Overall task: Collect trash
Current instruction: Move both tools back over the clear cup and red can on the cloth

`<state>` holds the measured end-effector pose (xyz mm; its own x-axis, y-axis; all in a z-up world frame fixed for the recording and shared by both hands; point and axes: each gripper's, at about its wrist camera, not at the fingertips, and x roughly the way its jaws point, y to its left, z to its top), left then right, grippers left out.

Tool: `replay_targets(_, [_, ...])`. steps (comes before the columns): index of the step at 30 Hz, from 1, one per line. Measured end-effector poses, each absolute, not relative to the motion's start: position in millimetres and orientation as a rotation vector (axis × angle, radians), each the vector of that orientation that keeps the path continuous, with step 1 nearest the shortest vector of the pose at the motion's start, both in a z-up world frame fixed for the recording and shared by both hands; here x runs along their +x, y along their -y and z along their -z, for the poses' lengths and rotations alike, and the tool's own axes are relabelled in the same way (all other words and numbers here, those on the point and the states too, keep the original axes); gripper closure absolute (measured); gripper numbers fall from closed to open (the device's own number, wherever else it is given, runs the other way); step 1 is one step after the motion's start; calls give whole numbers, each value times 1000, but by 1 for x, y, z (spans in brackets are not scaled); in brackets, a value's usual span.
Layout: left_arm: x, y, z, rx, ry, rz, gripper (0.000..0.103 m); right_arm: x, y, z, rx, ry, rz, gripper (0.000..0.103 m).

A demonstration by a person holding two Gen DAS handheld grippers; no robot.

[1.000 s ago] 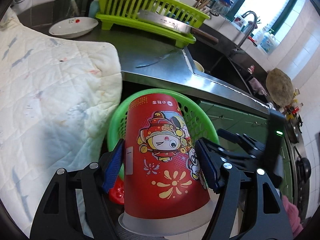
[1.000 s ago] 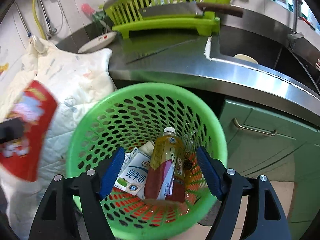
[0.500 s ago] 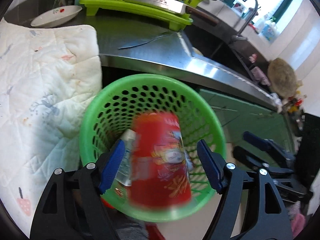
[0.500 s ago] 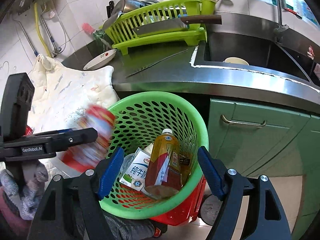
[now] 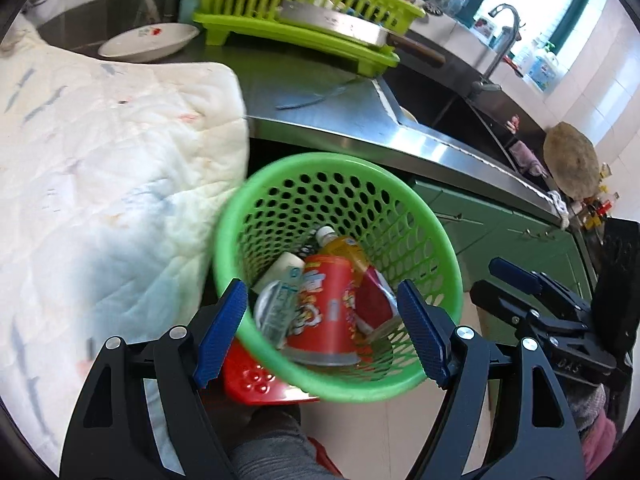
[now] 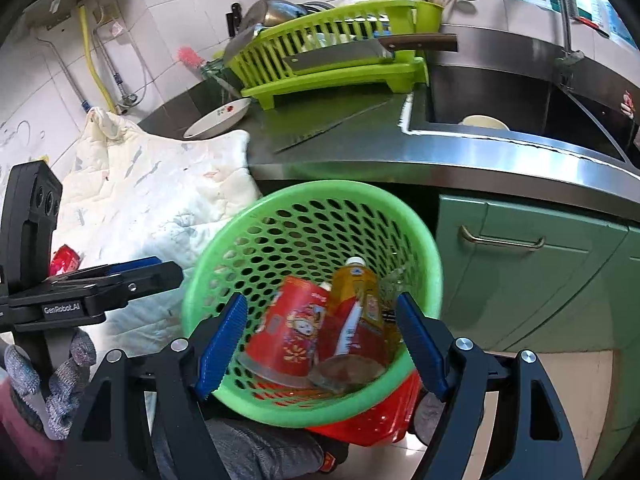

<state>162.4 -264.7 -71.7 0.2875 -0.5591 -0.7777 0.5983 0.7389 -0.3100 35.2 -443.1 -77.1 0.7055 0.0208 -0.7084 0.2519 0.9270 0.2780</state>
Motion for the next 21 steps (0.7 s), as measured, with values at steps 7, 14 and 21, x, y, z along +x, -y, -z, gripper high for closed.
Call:
replay_targets(7, [156,211,50,61,-965,694,27,50,409,66,344,-776,64,28])
replay_targets(14, [162,142,28,71,-897,550,27,73,366,56,320,-781,-18,27])
replay_targets(21, [174,59,11,15,-860,400,27,99,322,51,301,-800,-111,27])
